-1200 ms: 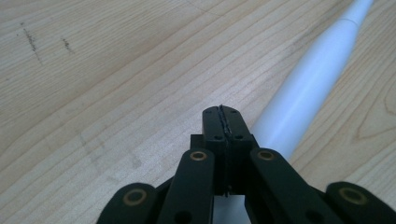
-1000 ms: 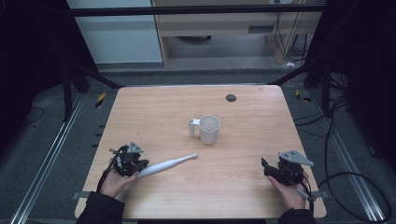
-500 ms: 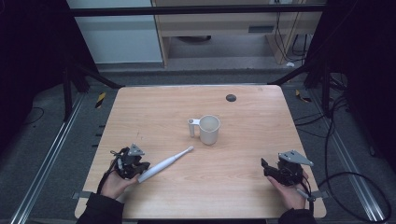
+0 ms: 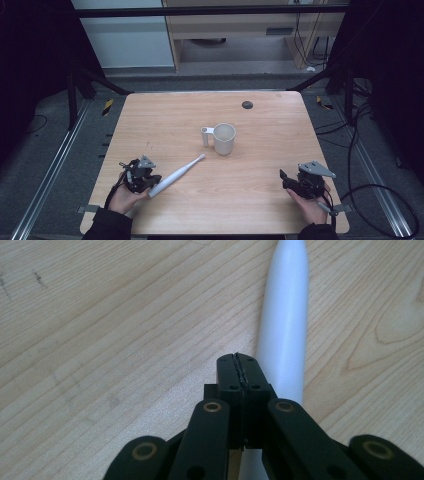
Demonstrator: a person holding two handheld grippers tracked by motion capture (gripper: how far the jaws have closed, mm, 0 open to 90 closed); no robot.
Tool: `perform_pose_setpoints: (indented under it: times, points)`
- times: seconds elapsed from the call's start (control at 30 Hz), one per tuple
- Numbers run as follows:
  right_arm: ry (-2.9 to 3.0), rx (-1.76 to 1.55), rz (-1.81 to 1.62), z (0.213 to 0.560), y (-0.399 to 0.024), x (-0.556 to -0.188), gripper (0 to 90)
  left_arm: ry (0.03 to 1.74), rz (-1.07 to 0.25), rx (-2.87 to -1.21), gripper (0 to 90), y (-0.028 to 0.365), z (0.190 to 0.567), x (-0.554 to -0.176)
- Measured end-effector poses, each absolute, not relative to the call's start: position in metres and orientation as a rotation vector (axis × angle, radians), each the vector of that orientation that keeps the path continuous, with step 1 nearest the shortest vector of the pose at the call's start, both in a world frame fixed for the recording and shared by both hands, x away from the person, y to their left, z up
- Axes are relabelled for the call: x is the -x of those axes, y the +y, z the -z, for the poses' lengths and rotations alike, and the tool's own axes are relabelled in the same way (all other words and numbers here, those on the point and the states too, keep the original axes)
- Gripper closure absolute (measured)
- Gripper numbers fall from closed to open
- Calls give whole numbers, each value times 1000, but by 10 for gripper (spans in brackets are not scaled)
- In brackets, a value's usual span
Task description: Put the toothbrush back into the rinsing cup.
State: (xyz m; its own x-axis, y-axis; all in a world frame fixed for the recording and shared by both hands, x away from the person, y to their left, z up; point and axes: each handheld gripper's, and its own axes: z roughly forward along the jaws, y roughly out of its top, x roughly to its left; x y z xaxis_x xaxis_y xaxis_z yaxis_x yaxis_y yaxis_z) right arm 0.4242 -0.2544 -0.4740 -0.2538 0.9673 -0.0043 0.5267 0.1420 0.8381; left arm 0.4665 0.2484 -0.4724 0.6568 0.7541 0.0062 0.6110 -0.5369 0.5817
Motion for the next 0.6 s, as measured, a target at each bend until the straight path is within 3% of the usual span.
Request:
perform_pose_setpoints:
  times: [0.6]
  points:
    - [1834, -1440, -1008, 473, -258, -425, 289, 1061, -426, -2223, 849, 251, 443, -475]
